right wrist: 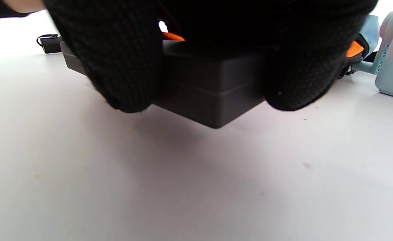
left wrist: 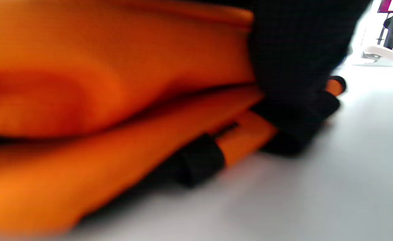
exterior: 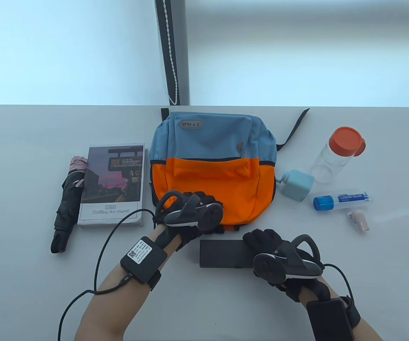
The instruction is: Pack school bag
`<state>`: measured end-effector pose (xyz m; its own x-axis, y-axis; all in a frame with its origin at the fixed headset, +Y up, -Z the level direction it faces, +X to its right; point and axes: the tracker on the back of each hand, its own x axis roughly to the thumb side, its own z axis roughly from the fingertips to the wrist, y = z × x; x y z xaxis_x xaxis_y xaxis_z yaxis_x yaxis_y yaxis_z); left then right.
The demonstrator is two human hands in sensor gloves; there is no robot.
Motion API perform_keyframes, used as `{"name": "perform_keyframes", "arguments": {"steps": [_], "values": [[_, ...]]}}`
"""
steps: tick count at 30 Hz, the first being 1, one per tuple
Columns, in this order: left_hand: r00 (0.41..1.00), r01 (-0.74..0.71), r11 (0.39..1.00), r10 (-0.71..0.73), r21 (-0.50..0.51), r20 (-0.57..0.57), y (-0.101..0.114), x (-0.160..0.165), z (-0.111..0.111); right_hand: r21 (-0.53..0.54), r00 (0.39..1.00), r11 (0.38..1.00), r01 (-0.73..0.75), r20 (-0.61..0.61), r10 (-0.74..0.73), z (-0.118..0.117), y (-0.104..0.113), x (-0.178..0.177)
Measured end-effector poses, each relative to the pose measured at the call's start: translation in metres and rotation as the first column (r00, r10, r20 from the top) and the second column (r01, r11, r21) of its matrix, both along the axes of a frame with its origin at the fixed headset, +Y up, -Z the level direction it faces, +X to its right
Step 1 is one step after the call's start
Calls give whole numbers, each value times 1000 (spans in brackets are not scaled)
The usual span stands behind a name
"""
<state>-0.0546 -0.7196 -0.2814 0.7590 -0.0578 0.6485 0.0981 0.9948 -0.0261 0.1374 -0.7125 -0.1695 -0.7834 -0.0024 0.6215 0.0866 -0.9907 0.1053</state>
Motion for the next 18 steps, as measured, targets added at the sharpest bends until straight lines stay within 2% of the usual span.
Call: {"name": "perform_keyframes", "arguments": {"steps": [5,10,13,18], "values": [[995,-90,996,90,14,-37,24,0,-10,16,1000,1000,6,10,-7,1,4,4],[973,-211,976,216,60,-86,63,-11,-20,26,999,999,28,36,-29,-6,13,7],[948,-292,953,299,78,-110,87,-19,-27,65,999,998,18,39,-20,-13,23,4],[929,-337,931,353,139,-108,119,-24,-37,114,998,993,23,53,-29,-33,36,-11]]}}
